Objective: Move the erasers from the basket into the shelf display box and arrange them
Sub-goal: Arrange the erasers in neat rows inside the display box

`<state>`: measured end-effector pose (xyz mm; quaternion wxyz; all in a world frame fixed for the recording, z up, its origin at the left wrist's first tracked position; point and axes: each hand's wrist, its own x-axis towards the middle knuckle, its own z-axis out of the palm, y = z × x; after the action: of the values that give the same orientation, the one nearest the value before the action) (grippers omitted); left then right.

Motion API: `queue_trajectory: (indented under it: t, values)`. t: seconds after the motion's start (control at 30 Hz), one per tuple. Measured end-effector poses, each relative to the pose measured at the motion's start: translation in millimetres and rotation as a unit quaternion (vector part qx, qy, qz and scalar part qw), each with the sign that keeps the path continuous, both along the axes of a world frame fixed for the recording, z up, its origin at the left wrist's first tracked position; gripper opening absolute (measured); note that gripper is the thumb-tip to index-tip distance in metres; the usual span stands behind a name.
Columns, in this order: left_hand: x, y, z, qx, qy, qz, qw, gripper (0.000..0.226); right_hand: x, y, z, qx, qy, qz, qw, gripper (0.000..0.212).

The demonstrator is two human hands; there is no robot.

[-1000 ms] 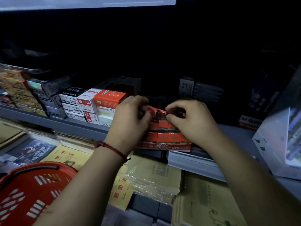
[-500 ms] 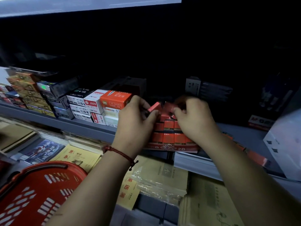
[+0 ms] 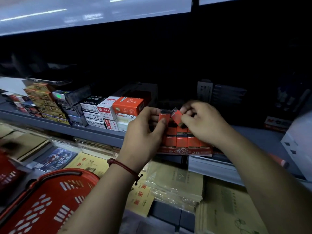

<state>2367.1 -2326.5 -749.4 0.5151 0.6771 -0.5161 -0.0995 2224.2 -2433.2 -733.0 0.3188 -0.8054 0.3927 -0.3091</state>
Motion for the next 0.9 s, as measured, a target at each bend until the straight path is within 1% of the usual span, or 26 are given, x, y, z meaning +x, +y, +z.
queue_trajectory:
  t: [0.07, 0.13, 0.2, 0.23, 0.27, 0.37, 0.43, 0.53, 0.7, 0.83, 0.9]
  values:
    - [1, 4, -1, 0.006, -0.039, -0.007, 0.999, 0.029, 2, 2, -1, 0.004, -0.004, 0.002, 1.0, 0.001]
    - [1, 7, -1, 0.013, -0.07, -0.012, 0.997, 0.035, 1, 3, -1, 0.0, -0.017, 0.01, 1.0, 0.008]
    - [2, 7, -1, 0.018, -0.101, -0.013, 0.995, 0.032, -1, 5, 0, -0.011, -0.023, 0.027, 0.999, 0.024]
    - [2, 7, -1, 0.02, -0.108, -0.011, 0.994, 0.029, -2, 6, 1, -0.013, -0.023, 0.035, 0.999, 0.03]
    - [2, 8, -1, 0.019, -0.109, -0.01, 0.994, 0.027, -3, 6, 1, -0.01, -0.025, 0.041, 0.999, 0.03]
    - [3, 11, -2, 0.018, -0.092, -0.012, 0.996, 0.025, 2, 4, 0, 0.0, -0.037, 0.031, 0.999, 0.019]
    - [4, 11, -3, 0.02, -0.099, -0.006, 0.995, 0.025, 5, 2, -2, 0.004, -0.043, 0.026, 0.999, 0.017]
    - [4, 9, -2, 0.033, -0.161, 0.008, 0.986, 0.025, 8, 0, -3, 0.017, -0.041, 0.032, 0.998, 0.015]
    - [2, 6, 3, 0.058, -0.248, 0.013, 0.967, 0.024, 13, 2, -7, 0.013, -0.007, 0.052, 0.999, 0.01]
    - [-2, 5, 6, 0.08, -0.275, 0.013, 0.958, 0.018, 15, 3, -8, 0.038, -0.061, 0.011, 0.997, 0.01]
    - [-4, 4, 5, 0.094, -0.294, 0.022, 0.951, 0.019, 14, 2, -7, 0.049, -0.059, 0.0, 0.997, 0.011]
